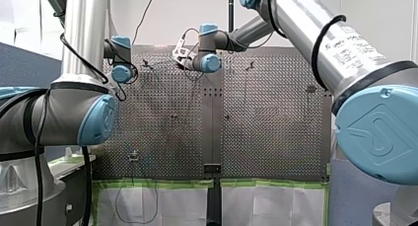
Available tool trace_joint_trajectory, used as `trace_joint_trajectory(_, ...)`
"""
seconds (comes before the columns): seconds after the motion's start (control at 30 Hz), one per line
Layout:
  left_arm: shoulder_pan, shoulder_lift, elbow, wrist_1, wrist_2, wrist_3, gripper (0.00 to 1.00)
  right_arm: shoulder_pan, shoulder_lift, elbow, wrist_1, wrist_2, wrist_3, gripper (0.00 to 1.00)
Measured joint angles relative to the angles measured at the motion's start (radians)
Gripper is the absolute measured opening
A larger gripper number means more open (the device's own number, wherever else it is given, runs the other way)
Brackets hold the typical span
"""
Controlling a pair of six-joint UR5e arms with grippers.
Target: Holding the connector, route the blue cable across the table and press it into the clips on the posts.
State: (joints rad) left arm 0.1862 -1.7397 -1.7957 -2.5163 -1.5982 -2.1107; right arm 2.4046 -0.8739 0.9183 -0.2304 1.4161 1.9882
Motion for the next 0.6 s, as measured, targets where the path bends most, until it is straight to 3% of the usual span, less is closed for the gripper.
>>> trace_joint_trajectory(0.03,0.0,0.0,0.0,-0.003,-0.004,0.005,0.35,0.0,0.0,0.0,0.0,0.0,0.0,0.0)
trace_joint_trajectory(0.07,0.0,0.0,0.0,-0.007,-0.008,0.009,0.35,0.0,0.0,0.0,0.0,0.0,-0.001,0.0)
trace_joint_trajectory(0.1,0.0,0.0,0.0,-0.013,-0.012,0.012,0.45,0.0,0.001,0.0,0.001,0.0,-0.002,0.0)
trace_joint_trajectory(0.13,-0.001,0.0,0.0,-0.021,-0.02,0.014,0.76,0.001,0.001,0.0,0.002,0.0,-0.003,0.0)
trace_joint_trajectory(0.17,-0.002,0.0,0.0,-0.028,-0.026,0.016,0.76,0.002,0.001,0.0,0.003,0.0,-0.004,0.0)
trace_joint_trajectory(0.2,-0.003,0.0,0.0,-0.034,-0.033,0.018,0.98,0.003,0.001,0.0,0.004,0.0,-0.005,0.0)
trace_joint_trajectory(0.37,-0.009,0.008,0.0,-0.076,-0.075,0.047,0.98,0.007,0.001,0.0,0.016,0.007,-0.009,0.0)
trace_joint_trajectory(0.6,-0.027,0.051,-0.031,-0.136,-0.127,0.089,0.98,0.017,0.002,0.0,0.036,0.049,-0.02,0.0)
